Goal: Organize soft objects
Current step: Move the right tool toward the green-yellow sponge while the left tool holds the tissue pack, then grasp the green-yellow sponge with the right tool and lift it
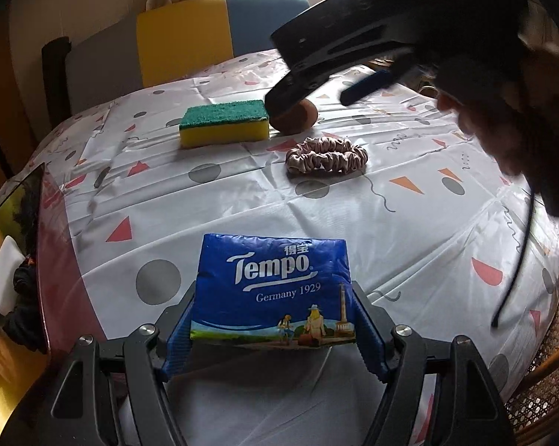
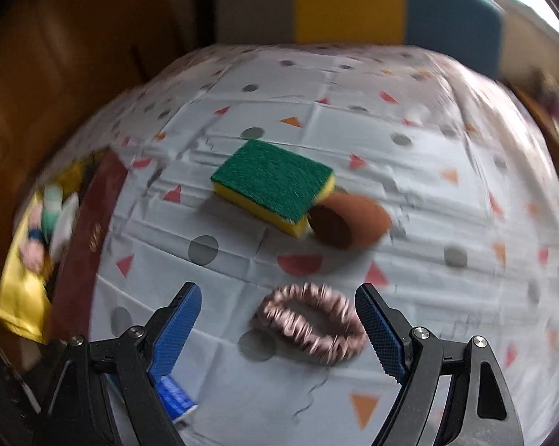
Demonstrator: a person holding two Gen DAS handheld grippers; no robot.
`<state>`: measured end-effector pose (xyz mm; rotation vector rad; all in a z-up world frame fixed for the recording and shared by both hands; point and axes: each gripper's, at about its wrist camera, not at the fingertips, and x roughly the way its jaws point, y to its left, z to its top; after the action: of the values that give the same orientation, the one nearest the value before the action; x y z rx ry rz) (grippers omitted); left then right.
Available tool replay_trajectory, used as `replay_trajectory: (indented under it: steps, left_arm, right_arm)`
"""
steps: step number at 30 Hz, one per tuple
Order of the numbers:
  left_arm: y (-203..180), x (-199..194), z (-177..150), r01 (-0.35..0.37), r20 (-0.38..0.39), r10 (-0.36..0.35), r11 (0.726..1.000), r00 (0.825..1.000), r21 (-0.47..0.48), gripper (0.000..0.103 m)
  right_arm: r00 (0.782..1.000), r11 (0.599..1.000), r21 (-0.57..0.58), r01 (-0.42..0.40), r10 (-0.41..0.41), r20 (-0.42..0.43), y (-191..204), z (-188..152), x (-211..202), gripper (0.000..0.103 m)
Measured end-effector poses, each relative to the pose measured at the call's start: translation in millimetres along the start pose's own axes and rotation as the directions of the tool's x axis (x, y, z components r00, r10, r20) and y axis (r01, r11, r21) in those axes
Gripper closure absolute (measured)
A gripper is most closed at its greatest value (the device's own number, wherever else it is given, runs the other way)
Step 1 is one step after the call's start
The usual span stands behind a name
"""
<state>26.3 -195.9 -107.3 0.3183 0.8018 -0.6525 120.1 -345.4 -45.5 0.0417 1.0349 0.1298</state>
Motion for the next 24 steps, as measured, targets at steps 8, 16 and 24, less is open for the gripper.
replay_trajectory:
  steps: [8,16,24]
  left_arm:
    - [2.7,-0.3,-1.2,0.029,0.019,-0.029,1.0,0.999,-0.002,0.028]
    - [4.4,0.7,-0.2,0.051,0.019,-0.051,0.999,0.999,-0.005,0.028]
    - [5.5,1.0,0.3,0.061,0.02,-0.06,0.998,0.998,-0.012,0.028]
  right_arm:
    - [0.995,0.955,-0.295,0.016,-0.044,-0.088,10.4,63.3,24.4,0.001]
    - [0.96,0.883,-0.468,0.019,-0.146,-0.237,38.7,100.5,105.6,0.001]
    - [0.978,0.883,-0.457,0.103,-0.174,-0.116,53.1,112.6,85.1,0.07]
